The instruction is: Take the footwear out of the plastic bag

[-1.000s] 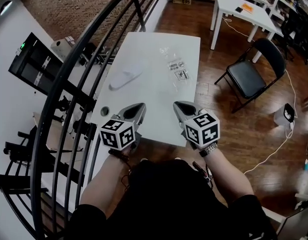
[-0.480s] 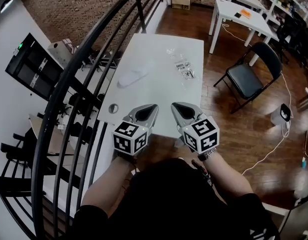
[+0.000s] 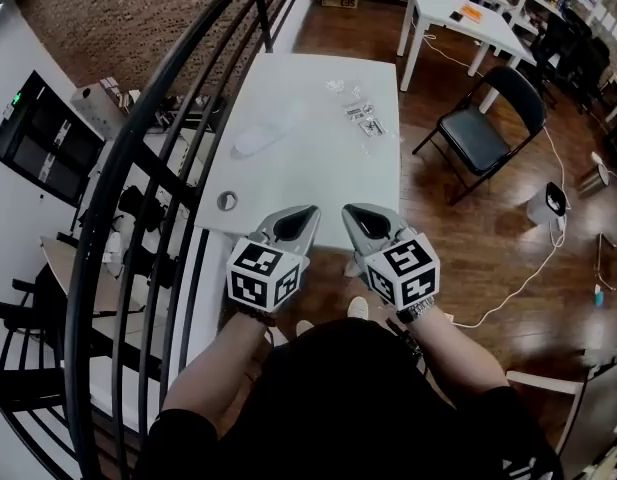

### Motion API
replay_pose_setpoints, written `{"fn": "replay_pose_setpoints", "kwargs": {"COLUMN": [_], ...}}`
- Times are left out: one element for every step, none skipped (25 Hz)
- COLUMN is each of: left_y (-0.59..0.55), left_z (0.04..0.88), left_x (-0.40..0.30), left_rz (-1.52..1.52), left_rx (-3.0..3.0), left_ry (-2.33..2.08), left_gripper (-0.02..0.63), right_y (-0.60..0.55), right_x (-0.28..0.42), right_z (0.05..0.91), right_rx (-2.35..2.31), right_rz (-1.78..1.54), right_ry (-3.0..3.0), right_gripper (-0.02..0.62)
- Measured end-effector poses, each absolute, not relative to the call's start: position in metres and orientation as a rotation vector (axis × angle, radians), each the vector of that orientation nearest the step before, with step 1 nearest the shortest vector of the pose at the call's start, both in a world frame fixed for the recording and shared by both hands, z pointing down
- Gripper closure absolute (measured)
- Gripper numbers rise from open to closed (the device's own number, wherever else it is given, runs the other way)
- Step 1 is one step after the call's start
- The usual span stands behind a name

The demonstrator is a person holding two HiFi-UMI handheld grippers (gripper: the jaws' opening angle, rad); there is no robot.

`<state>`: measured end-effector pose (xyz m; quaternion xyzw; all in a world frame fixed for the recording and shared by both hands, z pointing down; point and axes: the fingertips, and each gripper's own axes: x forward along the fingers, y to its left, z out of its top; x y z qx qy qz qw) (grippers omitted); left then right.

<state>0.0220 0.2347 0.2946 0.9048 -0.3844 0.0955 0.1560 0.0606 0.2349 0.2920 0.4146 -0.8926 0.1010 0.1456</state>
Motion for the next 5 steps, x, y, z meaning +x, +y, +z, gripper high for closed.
{"fn": "replay_pose_setpoints", "kwargs": {"left_y": [0.237, 0.24, 0.243, 0.246, 0.25], "left_z": [0.295, 0.296, 0.296, 0.296, 0.297], "left_x": [0.023, 0.024, 0.025, 0.026, 0.027], "left_rz": [0.27, 0.267, 0.266, 0.266, 0.266], "left_rx": [2.593, 2.597, 2.6, 2.603, 2.606], "left_ry": [-1.093, -1.086, -1.079, -1.072, -1.065], "left_gripper": [0.589, 0.589, 0.589, 0.589, 0.589], "right_y": [0.237, 0.239, 0.241, 0.243, 0.245], "right_x": [0.061, 0.062, 0.063, 0.064, 0.064], "right_z": [0.292, 0.291, 0.29, 0.29, 0.29], "right_rx": [1.2, 1.206, 1.21, 1.214, 1.217], "right_rz": [0.281, 0.272, 0.265, 0.261, 0.256], "right_ry": [-2.566, -2.562, -2.559, -2.556, -2.554], "right_gripper": [0.604, 0.604, 0.604, 0.604, 0.604]}}
